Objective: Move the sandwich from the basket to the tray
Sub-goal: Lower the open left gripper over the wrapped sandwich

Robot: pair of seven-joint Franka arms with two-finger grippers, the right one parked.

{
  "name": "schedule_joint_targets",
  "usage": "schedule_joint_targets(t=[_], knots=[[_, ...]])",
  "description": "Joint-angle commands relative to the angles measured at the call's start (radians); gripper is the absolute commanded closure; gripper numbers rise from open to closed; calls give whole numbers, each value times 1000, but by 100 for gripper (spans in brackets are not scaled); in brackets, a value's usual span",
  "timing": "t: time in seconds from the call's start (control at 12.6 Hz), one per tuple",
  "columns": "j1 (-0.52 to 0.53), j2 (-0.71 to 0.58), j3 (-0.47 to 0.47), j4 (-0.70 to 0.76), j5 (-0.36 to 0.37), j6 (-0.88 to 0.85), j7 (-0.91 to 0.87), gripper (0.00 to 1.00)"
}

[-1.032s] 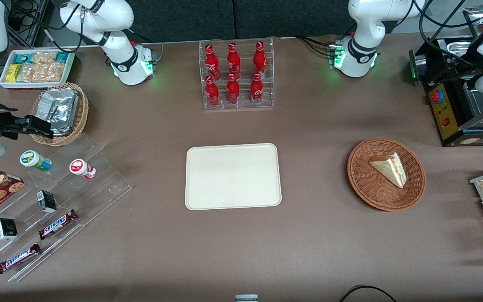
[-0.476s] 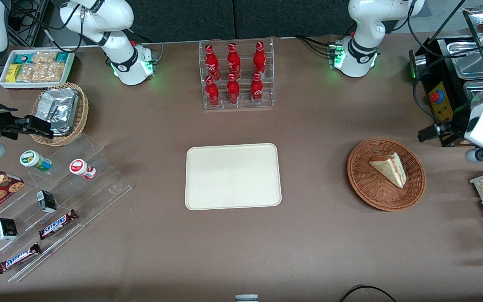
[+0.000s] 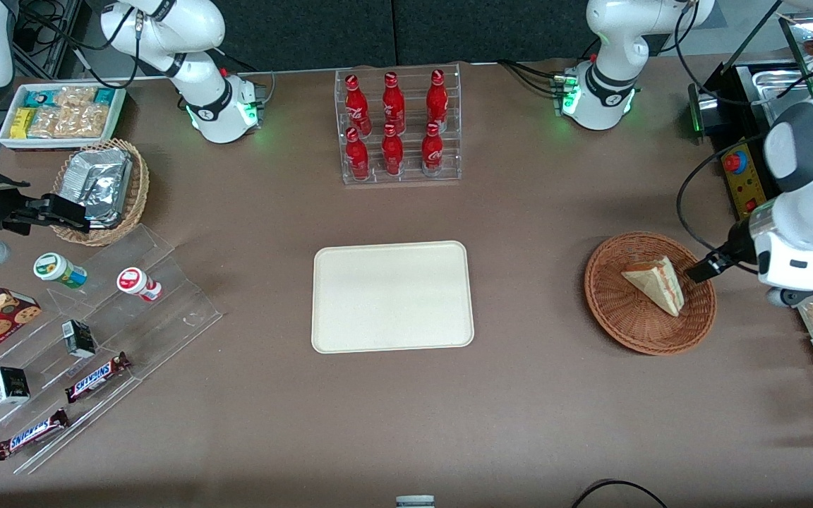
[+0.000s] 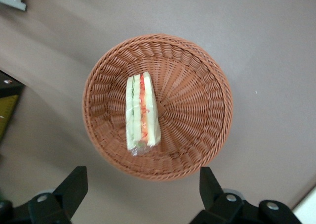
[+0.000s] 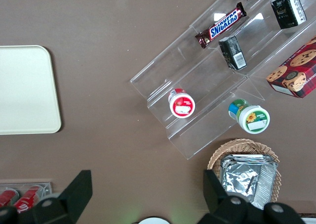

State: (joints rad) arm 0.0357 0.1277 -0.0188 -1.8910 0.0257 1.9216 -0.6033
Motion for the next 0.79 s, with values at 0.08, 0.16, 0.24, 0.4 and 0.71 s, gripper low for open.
schedule_joint_targets(t=[0.08,0.16,0.24,0.4,0.71], knots=[[4,-25,16,-143,3,160,-145,0],[4,-25,16,-186,3,218,-183,0],[4,-26,20,-229,5,265,-187,0],[4,-31,22,-302,7,353,-185,0],[4,-19,22,-342,7,401,-185,0]])
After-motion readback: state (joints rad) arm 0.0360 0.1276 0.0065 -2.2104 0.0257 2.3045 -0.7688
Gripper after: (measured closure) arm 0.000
